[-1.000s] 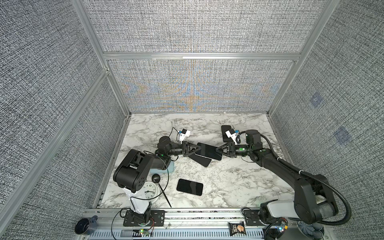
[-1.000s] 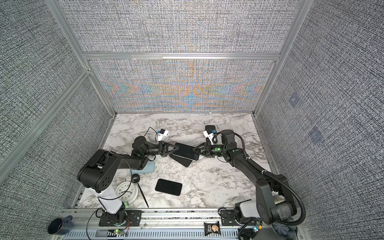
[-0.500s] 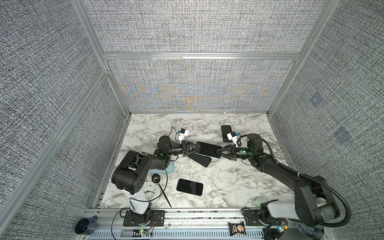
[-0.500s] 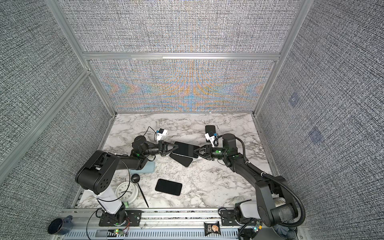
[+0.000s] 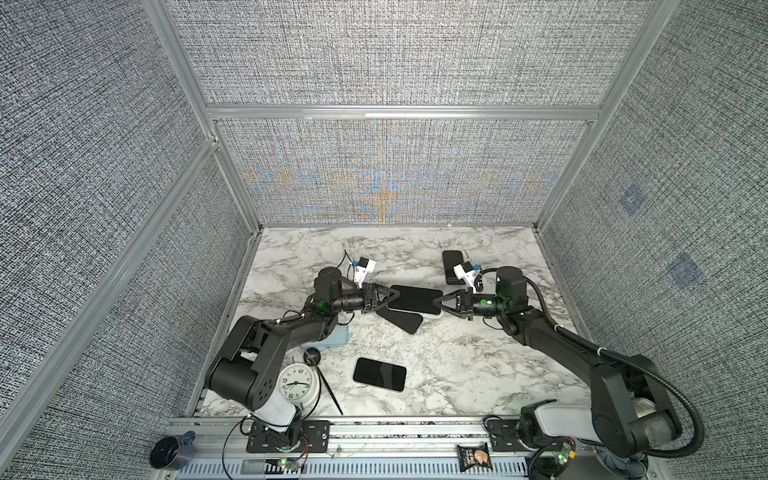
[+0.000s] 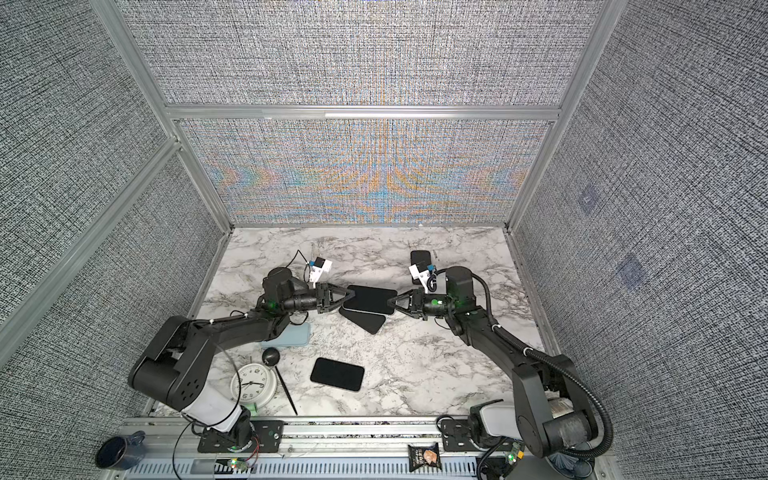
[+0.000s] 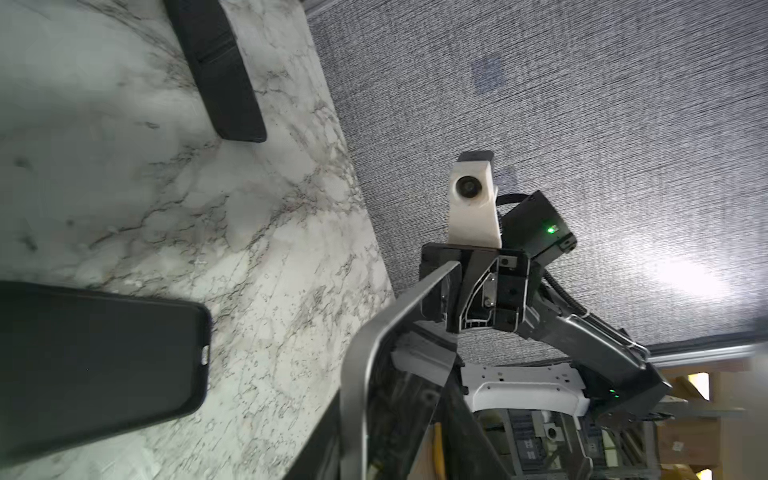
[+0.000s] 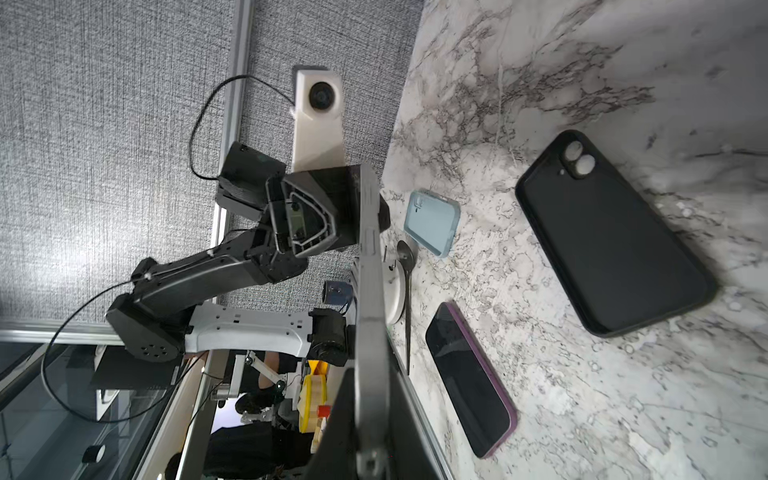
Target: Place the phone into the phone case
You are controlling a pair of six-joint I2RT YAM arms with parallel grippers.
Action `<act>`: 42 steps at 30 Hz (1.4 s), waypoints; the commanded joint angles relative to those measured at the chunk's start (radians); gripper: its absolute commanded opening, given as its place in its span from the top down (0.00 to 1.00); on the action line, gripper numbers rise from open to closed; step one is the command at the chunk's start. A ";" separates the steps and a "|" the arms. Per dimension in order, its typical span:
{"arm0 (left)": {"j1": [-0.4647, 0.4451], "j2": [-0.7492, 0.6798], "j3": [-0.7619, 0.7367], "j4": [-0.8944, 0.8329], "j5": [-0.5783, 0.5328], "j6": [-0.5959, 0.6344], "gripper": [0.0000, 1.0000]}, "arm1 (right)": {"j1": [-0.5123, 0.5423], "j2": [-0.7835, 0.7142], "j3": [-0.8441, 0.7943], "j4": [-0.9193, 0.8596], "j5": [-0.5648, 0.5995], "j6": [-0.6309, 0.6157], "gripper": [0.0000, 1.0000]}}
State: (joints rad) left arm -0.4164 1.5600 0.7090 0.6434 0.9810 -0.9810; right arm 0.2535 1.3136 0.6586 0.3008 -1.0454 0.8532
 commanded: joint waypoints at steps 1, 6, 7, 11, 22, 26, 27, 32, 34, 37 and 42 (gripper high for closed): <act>0.003 -0.027 0.067 -0.435 -0.120 0.306 0.55 | -0.006 -0.030 0.002 -0.123 0.050 -0.066 0.96; 0.028 0.046 0.172 -0.594 -0.196 0.408 0.47 | -0.010 -0.073 0.011 -0.266 0.097 -0.135 0.97; 0.038 0.071 0.190 -0.599 -0.201 0.414 0.47 | -0.010 -0.078 0.017 -0.301 0.112 -0.152 0.98; 0.049 0.157 0.291 -0.706 -0.280 0.477 0.45 | -0.010 -0.078 0.047 -0.425 0.161 -0.222 0.99; 0.057 0.303 0.424 -0.831 -0.383 0.574 0.45 | -0.009 -0.068 0.079 -0.529 0.222 -0.307 0.99; 0.058 0.339 0.429 -0.821 -0.379 0.573 0.45 | -0.009 -0.052 0.091 -0.540 0.221 -0.314 0.99; 0.057 0.345 0.427 -0.813 -0.370 0.568 0.45 | -0.009 -0.050 0.093 -0.541 0.221 -0.317 0.99; 0.055 0.342 0.399 -0.794 -0.355 0.553 0.45 | -0.009 -0.037 0.112 -0.567 0.220 -0.338 0.99; 0.056 0.340 0.386 -0.785 -0.349 0.549 0.45 | -0.009 -0.024 0.123 -0.574 0.218 -0.342 0.99; 0.049 0.348 0.374 -0.769 -0.342 0.542 0.45 | -0.009 -0.004 0.131 -0.574 0.213 -0.342 0.99; 0.032 0.365 0.381 -0.758 -0.337 0.543 0.45 | -0.009 0.005 0.139 -0.575 0.215 -0.342 0.99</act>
State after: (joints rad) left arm -0.3786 1.9179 1.0847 -0.1432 0.6304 -0.4381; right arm 0.2432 1.3178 0.7864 -0.2874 -0.8104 0.5240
